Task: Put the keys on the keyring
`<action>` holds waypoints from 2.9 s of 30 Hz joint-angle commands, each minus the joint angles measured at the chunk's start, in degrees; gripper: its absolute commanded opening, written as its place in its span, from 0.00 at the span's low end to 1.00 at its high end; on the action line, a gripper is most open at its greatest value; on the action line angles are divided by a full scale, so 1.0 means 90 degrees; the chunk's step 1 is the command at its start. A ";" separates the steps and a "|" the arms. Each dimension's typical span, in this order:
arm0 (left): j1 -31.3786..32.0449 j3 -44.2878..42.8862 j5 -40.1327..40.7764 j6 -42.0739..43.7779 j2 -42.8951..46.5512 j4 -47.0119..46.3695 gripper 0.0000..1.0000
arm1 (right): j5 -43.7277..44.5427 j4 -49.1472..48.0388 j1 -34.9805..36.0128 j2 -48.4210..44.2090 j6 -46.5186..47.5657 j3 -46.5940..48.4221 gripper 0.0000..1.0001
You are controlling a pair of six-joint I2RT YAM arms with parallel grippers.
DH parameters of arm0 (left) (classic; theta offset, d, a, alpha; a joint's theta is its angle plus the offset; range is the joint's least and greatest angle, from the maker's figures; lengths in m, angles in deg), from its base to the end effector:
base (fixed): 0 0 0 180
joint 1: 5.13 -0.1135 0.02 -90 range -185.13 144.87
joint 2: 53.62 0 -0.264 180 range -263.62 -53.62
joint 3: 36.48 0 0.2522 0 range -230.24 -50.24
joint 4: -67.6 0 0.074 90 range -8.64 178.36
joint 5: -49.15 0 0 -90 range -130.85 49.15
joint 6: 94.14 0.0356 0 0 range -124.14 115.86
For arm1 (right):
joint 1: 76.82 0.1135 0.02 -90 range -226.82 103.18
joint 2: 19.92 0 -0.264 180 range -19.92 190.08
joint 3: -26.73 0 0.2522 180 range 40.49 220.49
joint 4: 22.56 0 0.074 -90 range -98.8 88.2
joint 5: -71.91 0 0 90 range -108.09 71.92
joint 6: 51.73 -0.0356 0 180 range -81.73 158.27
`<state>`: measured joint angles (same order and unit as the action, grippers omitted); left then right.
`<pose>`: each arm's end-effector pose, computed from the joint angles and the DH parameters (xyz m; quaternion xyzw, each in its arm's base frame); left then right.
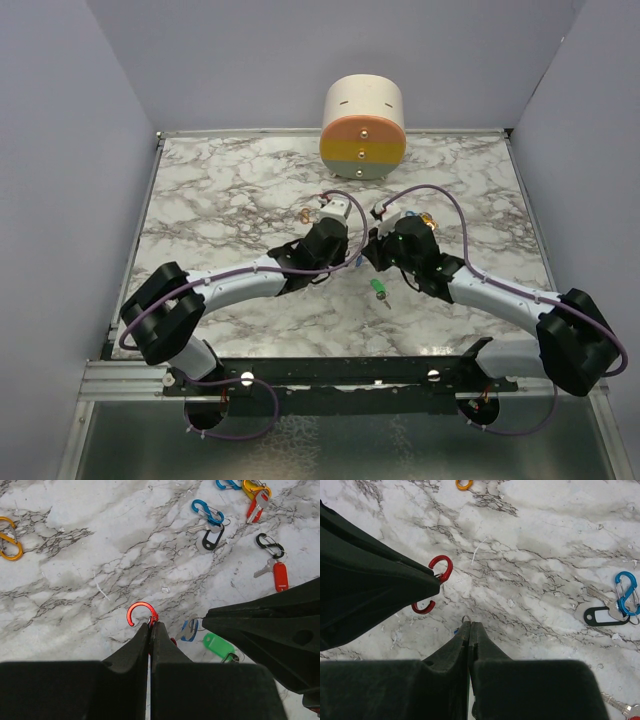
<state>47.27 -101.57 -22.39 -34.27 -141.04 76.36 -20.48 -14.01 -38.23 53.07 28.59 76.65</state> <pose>0.2125 -0.2575 0.2258 0.0886 0.8585 -0.2151 0.4570 0.2086 0.1684 0.2097 -0.2277 0.8426 0.2160 0.4375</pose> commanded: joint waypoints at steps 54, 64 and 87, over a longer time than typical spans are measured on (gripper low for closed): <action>0.0310 -0.0600 0.0184 0.0066 -0.0491 -0.0114 0.00 | -0.0210 -0.0316 0.0223 -0.0234 0.0265 0.0015 0.01; 0.0313 -0.0663 0.0242 0.0102 -0.0482 -0.0056 0.00 | -0.0242 -0.0309 0.0252 -0.0307 0.0284 -0.0026 0.01; 0.0123 -0.0732 0.0370 0.0066 -0.0570 -0.0092 0.11 | -0.0271 -0.0294 0.0283 -0.0338 0.0303 -0.0048 0.01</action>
<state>48.73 -106.25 -20.58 -33.90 -145.63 76.34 -21.86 -14.93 -36.24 50.97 30.65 76.63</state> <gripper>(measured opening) 0.037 0.010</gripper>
